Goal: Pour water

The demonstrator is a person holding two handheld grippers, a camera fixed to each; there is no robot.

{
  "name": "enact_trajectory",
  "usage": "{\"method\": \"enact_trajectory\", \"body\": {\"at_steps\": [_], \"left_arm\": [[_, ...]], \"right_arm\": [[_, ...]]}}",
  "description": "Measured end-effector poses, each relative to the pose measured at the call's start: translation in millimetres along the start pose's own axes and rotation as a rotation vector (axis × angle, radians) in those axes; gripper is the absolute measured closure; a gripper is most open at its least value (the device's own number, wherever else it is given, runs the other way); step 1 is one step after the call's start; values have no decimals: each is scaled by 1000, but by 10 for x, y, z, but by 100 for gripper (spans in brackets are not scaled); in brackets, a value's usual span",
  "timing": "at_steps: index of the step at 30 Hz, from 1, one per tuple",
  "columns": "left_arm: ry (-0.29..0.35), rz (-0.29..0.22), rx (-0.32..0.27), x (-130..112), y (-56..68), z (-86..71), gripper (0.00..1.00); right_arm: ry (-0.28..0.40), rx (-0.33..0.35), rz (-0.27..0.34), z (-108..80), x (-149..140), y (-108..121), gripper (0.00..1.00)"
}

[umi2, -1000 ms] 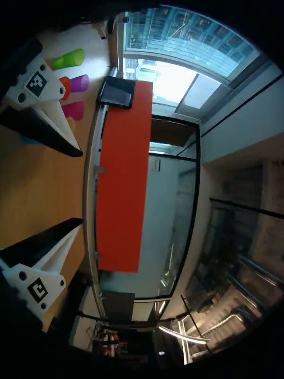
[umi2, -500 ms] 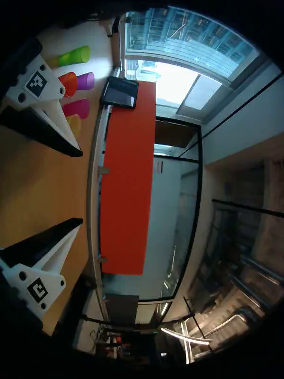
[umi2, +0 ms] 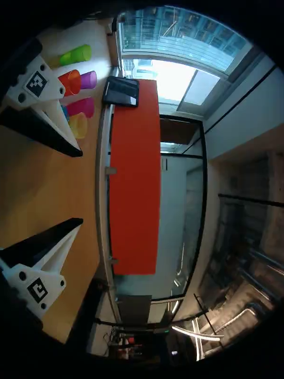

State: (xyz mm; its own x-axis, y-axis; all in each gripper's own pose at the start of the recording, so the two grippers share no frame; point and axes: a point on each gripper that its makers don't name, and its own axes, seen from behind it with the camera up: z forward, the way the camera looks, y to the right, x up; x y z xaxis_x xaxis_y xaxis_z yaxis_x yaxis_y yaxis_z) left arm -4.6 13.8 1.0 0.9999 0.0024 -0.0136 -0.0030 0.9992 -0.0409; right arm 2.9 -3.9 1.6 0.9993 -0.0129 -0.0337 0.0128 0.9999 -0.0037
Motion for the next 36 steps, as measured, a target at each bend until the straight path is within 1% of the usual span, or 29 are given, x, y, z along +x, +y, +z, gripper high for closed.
{"method": "enact_trajectory", "body": {"at_steps": [8,14,36], "left_arm": [[0,0,0,-3,3,-3,3],[0,0,0,-2,8,-1,3],[0,0,0,3,14,4,3]], "right_arm": [[-24,-5,22,-4,-125,44,1],[-32,5,10,5,-173,36,0],[-22,4,12,-29,-157,55,0]]}}
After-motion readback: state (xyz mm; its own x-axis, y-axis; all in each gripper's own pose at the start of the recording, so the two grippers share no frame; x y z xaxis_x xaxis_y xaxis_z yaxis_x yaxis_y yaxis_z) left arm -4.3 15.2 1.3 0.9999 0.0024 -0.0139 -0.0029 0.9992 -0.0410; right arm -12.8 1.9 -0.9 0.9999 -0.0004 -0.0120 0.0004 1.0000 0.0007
